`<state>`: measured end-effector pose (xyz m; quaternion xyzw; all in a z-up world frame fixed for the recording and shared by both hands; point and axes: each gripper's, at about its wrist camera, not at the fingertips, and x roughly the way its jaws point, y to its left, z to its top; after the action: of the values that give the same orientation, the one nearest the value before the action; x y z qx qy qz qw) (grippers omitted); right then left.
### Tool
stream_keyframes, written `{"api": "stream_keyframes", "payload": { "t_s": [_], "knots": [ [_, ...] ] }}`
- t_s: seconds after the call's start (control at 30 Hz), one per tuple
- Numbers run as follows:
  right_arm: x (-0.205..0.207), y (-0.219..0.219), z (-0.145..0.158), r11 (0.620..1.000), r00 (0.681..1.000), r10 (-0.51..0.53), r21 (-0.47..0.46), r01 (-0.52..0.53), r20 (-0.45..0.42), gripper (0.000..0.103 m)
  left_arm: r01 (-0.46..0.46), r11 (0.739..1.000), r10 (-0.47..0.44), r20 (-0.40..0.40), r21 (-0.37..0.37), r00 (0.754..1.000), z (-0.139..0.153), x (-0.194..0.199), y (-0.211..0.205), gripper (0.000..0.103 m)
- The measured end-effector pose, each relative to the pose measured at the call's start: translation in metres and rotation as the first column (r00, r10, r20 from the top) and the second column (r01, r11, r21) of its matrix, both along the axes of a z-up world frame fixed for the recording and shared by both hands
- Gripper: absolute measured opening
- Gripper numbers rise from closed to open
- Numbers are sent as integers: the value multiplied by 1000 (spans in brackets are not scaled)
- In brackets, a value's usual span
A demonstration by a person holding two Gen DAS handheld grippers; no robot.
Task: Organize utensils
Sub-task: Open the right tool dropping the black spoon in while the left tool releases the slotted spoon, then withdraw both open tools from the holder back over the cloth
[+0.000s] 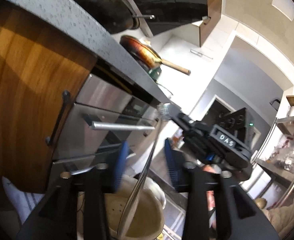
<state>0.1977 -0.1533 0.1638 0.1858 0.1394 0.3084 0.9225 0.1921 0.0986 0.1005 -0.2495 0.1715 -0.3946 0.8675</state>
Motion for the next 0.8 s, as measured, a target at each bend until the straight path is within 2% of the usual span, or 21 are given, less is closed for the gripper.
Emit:
{"api": "stream_keyframes", "payload": {
  "t_s": [0.1, 0.13, 0.23, 0.3, 0.4, 0.53, 0.67, 0.8],
  "knots": [
    [-14, 1, 15, 995, 994, -79, -53, 83, 73, 3, -49, 998, 48, 13, 51, 999, 8, -5, 0, 41],
    [-19, 4, 19, 991, 990, -101, -75, 109, 99, 3, -81, 994, 80, 15, 78, 997, 10, -7, 0, 44],
    [-33, 17, 26, 970, 973, -141, -173, 173, 185, 3, -204, 964, 201, 32, 173, 979, 16, -13, 2, 49],
    [-39, 23, 25, 959, 968, -141, -215, 186, 208, 3, -248, 942, 247, 32, 226, 969, 17, -14, 3, 49],
    [-42, 36, 16, 950, 977, -115, -268, 161, 180, 3, -323, 895, 328, 36, 307, 944, 17, -16, 3, 50],
    [-45, 49, -1, 937, 986, -104, -320, 141, 129, 3, -354, 859, 369, 31, 369, 929, 16, -18, 6, 50],
    [-44, 57, -16, 942, 996, -80, -325, 89, 42, 4, -400, 794, 416, 69, 457, 907, 19, -28, 3, 50],
    [-43, 63, -25, 943, 998, -66, -328, 57, -16, 5, -412, 771, 426, 87, 486, 900, 24, -36, 2, 54]
  ]
}}
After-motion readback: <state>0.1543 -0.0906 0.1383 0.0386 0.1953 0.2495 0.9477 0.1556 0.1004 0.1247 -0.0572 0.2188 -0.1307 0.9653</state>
